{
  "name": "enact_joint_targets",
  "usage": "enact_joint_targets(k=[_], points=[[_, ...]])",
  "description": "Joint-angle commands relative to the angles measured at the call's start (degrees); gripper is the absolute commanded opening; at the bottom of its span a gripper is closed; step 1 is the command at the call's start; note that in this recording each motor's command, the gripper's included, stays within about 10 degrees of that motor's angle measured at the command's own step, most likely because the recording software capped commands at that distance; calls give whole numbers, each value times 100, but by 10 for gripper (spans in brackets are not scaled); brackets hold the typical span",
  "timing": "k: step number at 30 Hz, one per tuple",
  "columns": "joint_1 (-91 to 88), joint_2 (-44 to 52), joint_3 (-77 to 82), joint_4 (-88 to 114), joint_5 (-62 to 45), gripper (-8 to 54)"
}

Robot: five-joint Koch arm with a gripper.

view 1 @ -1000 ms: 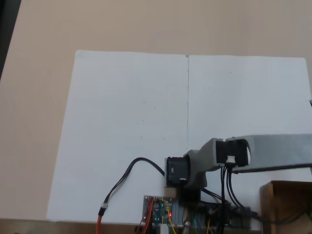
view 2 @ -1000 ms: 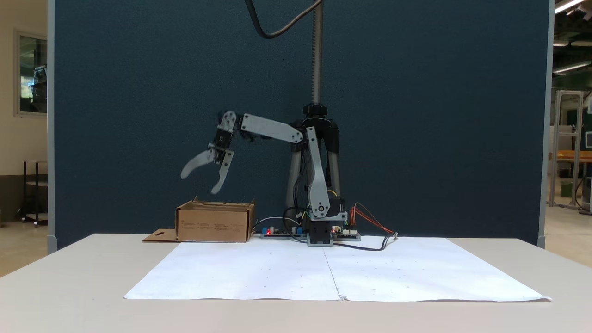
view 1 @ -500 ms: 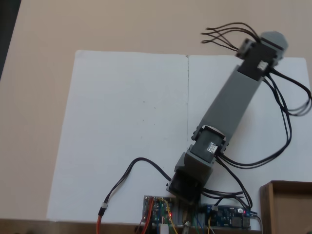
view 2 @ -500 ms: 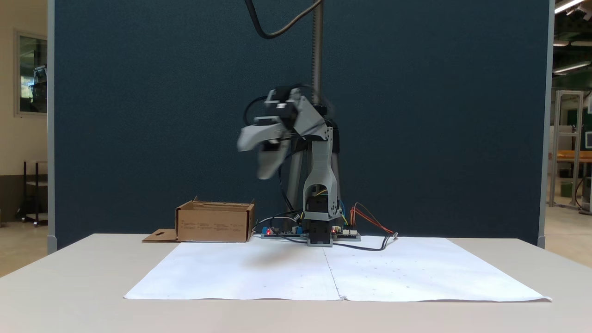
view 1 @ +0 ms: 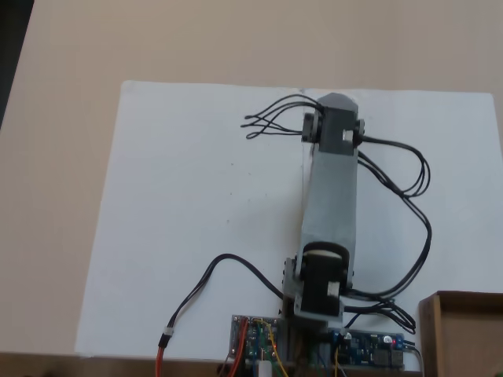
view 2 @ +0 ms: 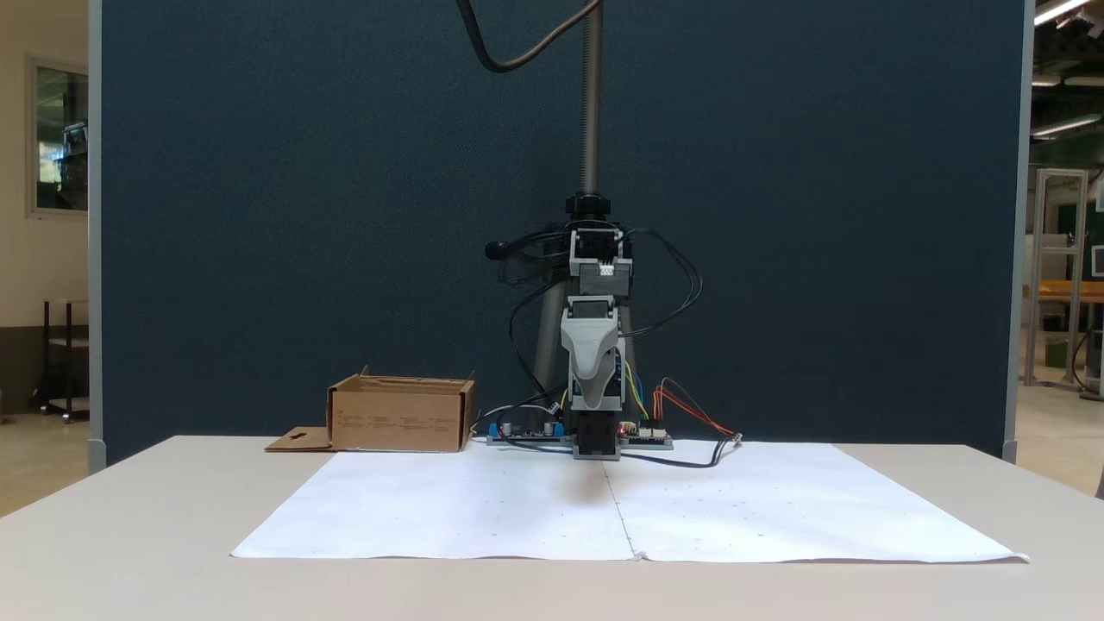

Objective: Grasp a green dice and put it in the bin.

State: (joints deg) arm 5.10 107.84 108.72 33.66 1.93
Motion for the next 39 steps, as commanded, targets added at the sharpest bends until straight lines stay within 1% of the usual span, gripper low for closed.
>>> enact_joint_targets(k=[1, 5, 8, 10, 16, 20, 26, 29, 39], points=[[70, 642, 308, -938, -62, 451], [79, 1477, 1556, -1835, -448, 452], [132, 1854, 2373, -2468, -870, 451], [141, 2039, 3015, -2907, -1160, 446], [-9, 2215, 4869, -4208, -1292, 435], [-167, 2584, 5739, -5236, -1292, 432], [-220, 2795, 6592, -7346, -1301, 432], [-211, 2812, 7049, -8031, -1301, 436], [-185, 2821, 7049, -9473, -1652, 444]])
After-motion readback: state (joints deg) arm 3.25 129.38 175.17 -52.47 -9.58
